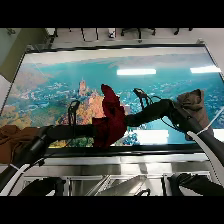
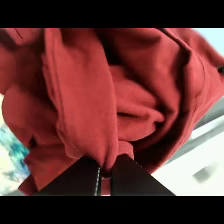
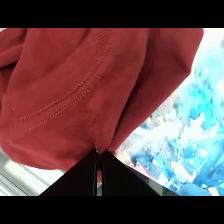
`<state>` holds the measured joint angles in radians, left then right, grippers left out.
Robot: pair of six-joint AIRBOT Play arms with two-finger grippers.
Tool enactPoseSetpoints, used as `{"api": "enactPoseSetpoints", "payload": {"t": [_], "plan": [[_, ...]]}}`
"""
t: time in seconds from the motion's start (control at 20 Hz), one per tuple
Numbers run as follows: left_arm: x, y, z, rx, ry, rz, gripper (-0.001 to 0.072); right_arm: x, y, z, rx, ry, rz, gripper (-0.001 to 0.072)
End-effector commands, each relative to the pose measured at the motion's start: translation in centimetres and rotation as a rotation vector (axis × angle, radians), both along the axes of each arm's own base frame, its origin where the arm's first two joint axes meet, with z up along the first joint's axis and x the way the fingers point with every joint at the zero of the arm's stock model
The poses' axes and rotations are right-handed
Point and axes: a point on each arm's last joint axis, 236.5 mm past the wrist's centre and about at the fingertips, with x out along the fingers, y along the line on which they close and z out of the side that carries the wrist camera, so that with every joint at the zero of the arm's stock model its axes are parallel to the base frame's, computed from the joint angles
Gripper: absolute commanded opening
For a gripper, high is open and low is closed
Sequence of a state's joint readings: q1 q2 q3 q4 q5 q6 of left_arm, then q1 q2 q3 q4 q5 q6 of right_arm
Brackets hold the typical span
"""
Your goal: Fold the shirts.
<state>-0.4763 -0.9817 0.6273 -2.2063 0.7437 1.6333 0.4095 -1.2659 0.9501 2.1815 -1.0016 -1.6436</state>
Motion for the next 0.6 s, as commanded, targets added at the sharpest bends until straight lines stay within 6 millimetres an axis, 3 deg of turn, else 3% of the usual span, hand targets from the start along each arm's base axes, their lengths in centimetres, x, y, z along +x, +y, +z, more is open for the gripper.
{"api": "enactPoseSetpoints", "payload": {"t": [0.0, 0.1, 0.15, 0.2, 0.25, 0.4, 0.55], "plan": [[-2.1, -1.6, -3.8, 0.033, 0.051, -0.039, 0.0021, -1.0, -0.3, -2.4, -0.022, 0.041, -0.013, 0.0019], [-2.5, -1.8, -5.0, 0.052, 0.078, -0.050, 0.0021, -0.8, -0.3, -2.4, -0.020, 0.037, -0.020, 0.0026], [-2.7, -1.7, -5.4, 0.060, 0.093, -0.052, 0.0021, -0.7, -0.3, -2.3, -0.020, 0.035, -0.021, 0.0124], [-2.9, -1.7, -5.8, 0.067, 0.106, -0.056, 0.0021, -0.5, -0.5, -2.3, -0.020, 0.034, -0.026, 0.0361], [-3.1, -1.6, -5.9, 0.070, 0.114, -0.062, 0.0021, -0.1, -0.9, -2.2, -0.024, 0.026, -0.033, 0.0539], [-3.0, -1.7, -5.6, 0.076, 0.099, -0.090, 0.0021, 2.9, -1.6, 0.1, 0.001, -0.044, -0.069, 0.0550], [-2.4, -2.1, -4.9, 0.066, 0.078, -0.092, 0.0021, 6.2, -0.8, 3.2, 0.036, -0.138, -0.091, 0.0549]]}}
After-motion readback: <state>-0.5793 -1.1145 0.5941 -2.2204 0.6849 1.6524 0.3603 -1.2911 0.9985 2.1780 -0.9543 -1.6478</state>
